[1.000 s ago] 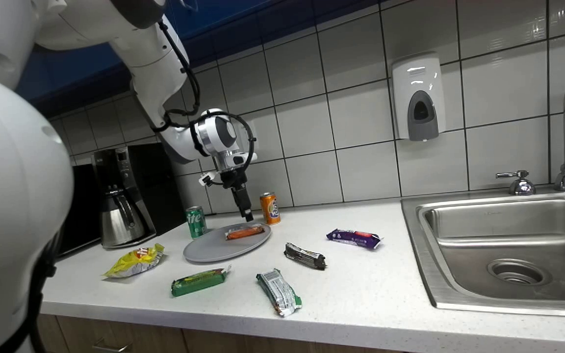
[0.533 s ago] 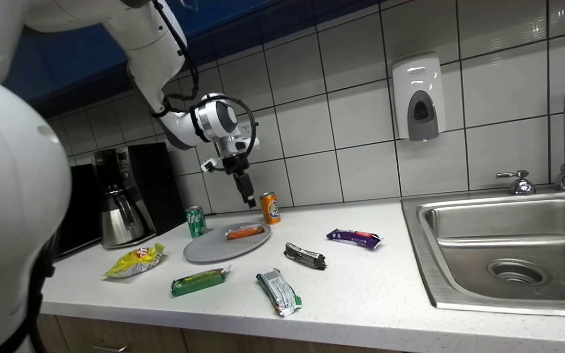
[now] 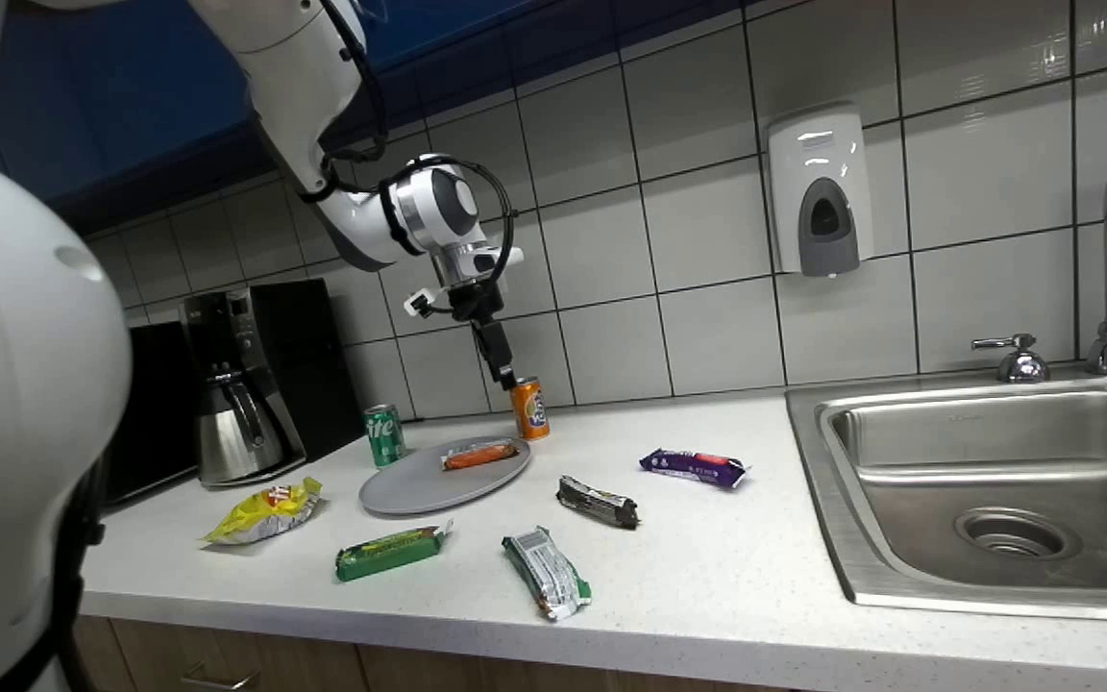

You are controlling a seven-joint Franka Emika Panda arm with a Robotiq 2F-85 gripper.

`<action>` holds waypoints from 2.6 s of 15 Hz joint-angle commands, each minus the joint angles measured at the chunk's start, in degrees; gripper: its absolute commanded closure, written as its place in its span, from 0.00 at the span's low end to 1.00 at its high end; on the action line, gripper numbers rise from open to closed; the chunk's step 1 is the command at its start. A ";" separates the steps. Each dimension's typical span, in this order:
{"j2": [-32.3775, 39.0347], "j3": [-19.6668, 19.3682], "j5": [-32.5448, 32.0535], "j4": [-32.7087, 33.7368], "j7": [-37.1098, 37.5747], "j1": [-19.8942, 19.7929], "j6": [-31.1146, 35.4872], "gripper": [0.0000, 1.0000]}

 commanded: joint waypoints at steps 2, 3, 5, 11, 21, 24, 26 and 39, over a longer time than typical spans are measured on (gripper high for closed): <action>-4.59 -1.74 -0.67 -5.33 3.37 -1.23 -0.26 0.00; -4.98 -2.30 -0.88 -5.88 4.20 -1.46 -0.27 0.00; -5.85 -3.23 -1.19 -7.09 5.36 -1.98 -0.33 0.00; -3.44 -2.79 -0.48 -5.19 3.47 -3.17 -0.22 0.00; -3.81 -4.27 -1.01 -6.11 12.30 -2.71 2.03 0.00; -4.08 -4.80 0.11 -6.48 16.75 -3.52 3.18 0.00; -4.30 -5.24 0.38 -7.02 19.63 -4.02 4.11 0.00; -8.14 -8.94 -3.68 -13.34 35.27 -5.23 8.92 0.00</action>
